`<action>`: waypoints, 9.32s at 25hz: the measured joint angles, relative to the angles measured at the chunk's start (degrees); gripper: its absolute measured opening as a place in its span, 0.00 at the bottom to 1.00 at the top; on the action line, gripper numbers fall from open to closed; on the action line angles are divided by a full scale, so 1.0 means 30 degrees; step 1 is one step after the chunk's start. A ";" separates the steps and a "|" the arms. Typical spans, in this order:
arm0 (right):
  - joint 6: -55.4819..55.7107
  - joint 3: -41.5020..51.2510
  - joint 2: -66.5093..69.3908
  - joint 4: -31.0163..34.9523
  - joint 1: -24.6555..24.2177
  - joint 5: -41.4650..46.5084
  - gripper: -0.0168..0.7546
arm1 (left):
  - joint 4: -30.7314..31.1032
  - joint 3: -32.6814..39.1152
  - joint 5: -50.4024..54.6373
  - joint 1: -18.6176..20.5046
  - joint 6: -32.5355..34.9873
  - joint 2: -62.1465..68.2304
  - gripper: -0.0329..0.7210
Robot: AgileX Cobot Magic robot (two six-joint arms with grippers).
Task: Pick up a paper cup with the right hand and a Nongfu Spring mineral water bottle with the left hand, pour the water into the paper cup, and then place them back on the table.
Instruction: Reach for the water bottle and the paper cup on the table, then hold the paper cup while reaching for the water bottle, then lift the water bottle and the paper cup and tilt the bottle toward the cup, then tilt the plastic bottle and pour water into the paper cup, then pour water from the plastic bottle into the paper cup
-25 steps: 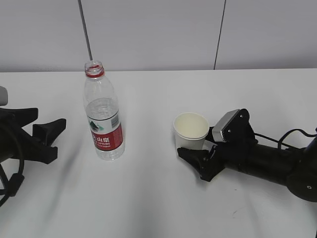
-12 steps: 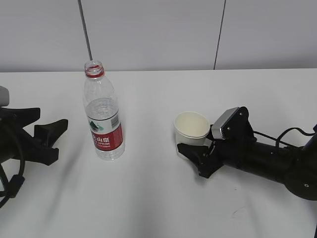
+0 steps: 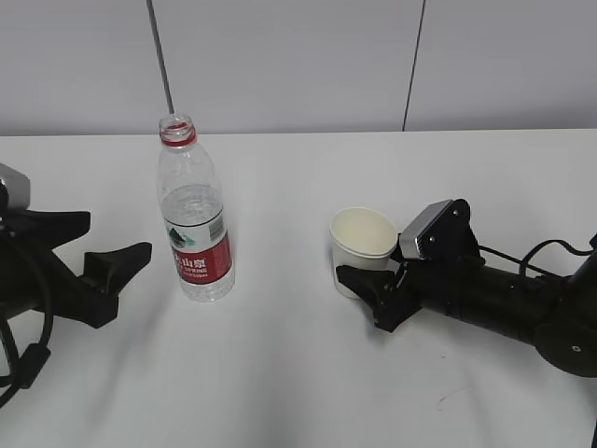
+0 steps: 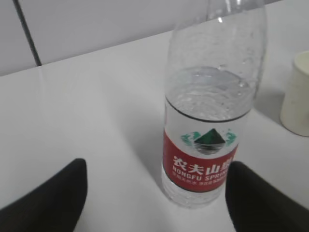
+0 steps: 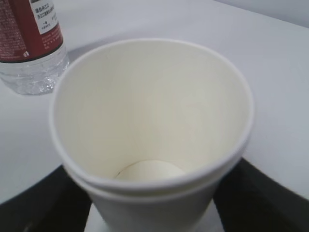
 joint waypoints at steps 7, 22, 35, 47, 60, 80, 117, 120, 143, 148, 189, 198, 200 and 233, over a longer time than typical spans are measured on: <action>0.0000 0.0000 0.0000 0.0071 0.0000 -0.0070 0.71 | 0.0646 -0.0014 -0.1768 0.0000 -0.0144 0.1845 0.77; 0.0000 0.0000 0.0000 0.0071 0.0000 -0.0070 0.71 | 0.2389 -0.2578 -0.5070 0.0000 -0.0290 0.6948 0.78; 0.0000 0.0000 0.0000 0.0071 0.0000 -0.0070 0.71 | 0.2826 -0.4919 -0.5019 -0.0913 -0.1138 0.9021 0.78; 0.0000 0.0000 0.0000 0.0071 0.0000 -0.0070 0.71 | 0.2232 -0.5877 -0.4989 -0.0913 -0.1138 0.9658 0.77; 0.0000 0.0000 0.0000 0.0071 0.0000 -0.0070 0.71 | 0.2443 -0.5996 -0.4199 -0.0945 -0.1196 0.9457 0.59; 0.0420 0.0000 -0.0768 -0.1434 0.0000 0.0132 0.71 | 0.5403 -0.9035 0.7299 -0.0959 -0.0777 0.5189 0.59; 0.6374 -0.4647 -0.0894 -0.7034 0.0244 0.2464 0.71 | 1.4914 -1.4902 1.5293 -0.3204 -0.0718 0.5189 0.58; 0.6374 -0.4810 -0.0894 -0.7191 0.0351 0.2497 0.71 | 1.5853 -1.5171 1.5940 -0.3329 -0.0718 0.5189 0.58; 0.6439 -0.5281 -0.0894 -0.7327 0.1026 0.3783 0.71 | 2.0839 -1.5561 1.9219 -0.3953 -0.0685 0.5189 0.58; 0.6468 -0.5281 -0.0894 -0.7327 0.1026 0.3783 0.71 | 2.1669 -1.5561 1.9405 -0.3953 -0.0666 0.5189 0.58; 0.6468 -0.5281 -0.0894 -0.9124 0.1026 0.3783 0.71 | 2.6360 -1.5561 2.0021 -0.3953 -0.0630 0.5324 0.58; 0.6487 -0.5281 -0.0894 -0.9714 0.1026 0.3783 0.71 | 2.7164 -1.5561 2.0224 -0.3953 -0.0630 0.5324 0.58; 0.6559 -0.5281 -0.0894 -0.9753 0.1026 0.3783 0.71 | 2.7226 -1.5561 2.0224 -0.3953 -0.0630 0.5324 0.58; 0.6920 -0.5281 -0.0894 -1.0717 0.1026 0.4129 0.71 | 2.7285 -1.5583 2.0360 -0.3953 -0.0630 0.5324 0.58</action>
